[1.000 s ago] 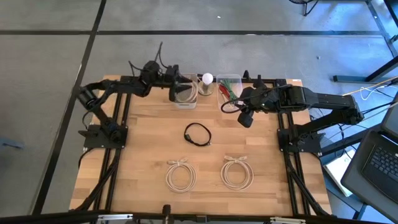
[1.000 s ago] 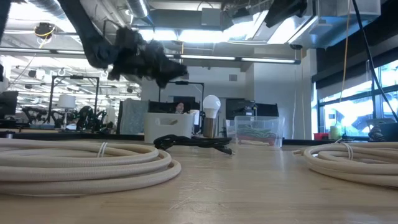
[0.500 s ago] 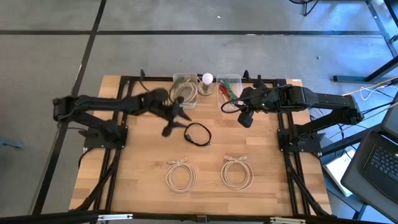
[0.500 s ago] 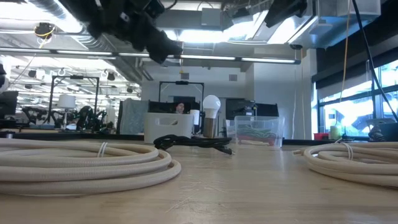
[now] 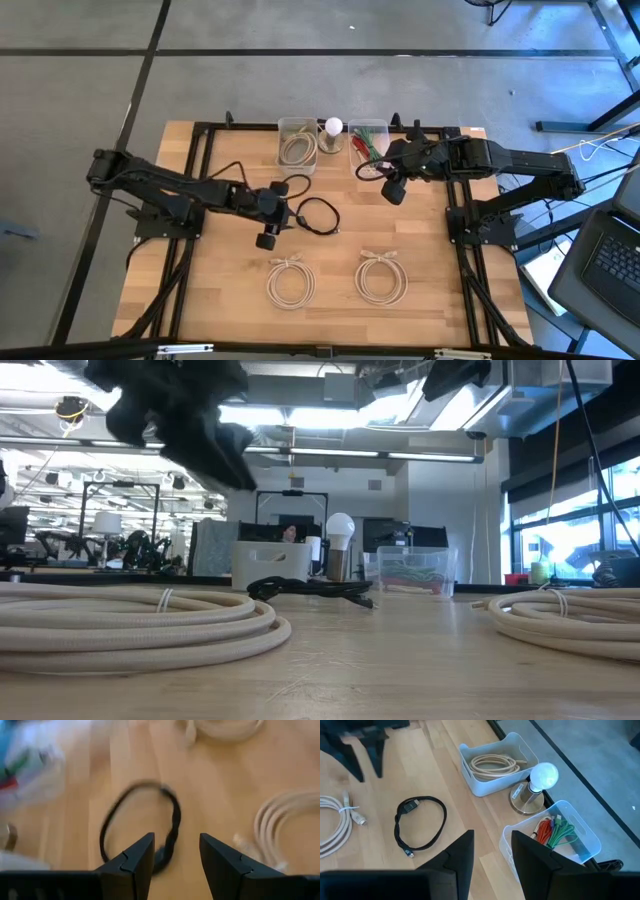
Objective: Pick & Place USB Port
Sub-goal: Put the black HDMI cable into the gray bin
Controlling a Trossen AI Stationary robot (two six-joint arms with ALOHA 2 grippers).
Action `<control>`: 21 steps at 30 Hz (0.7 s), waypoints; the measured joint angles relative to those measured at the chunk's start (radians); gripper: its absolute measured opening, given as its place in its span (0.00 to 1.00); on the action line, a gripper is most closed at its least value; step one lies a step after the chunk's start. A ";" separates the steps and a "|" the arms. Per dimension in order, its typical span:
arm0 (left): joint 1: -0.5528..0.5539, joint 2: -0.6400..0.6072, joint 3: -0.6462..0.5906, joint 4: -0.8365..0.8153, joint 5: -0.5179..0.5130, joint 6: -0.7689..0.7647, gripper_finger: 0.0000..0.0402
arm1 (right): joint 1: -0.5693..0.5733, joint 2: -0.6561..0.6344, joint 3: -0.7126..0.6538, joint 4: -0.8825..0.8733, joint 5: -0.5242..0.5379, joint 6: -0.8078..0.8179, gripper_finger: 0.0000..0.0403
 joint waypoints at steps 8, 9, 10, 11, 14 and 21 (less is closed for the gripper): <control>0.001 0.161 0.008 0.017 -0.008 0.056 0.37 | 0.000 0.000 0.000 0.011 0.000 -0.002 0.33; 0.001 0.190 0.023 0.016 -0.008 0.062 0.37 | 0.000 0.000 0.000 0.011 0.000 -0.002 0.33; 0.001 0.219 0.038 0.018 -0.008 0.066 0.37 | 0.000 0.000 0.000 0.011 0.000 -0.003 0.33; 0.001 0.242 0.051 0.011 -0.009 0.076 0.37 | 0.000 0.000 0.000 0.011 0.000 -0.003 0.33; 0.002 0.311 0.097 -0.002 -0.008 0.113 0.37 | 0.000 0.000 0.000 0.004 0.000 -0.002 0.33; 0.021 0.415 0.199 -0.062 -0.022 0.149 0.37 | 0.000 0.000 0.000 0.003 -0.019 0.000 0.33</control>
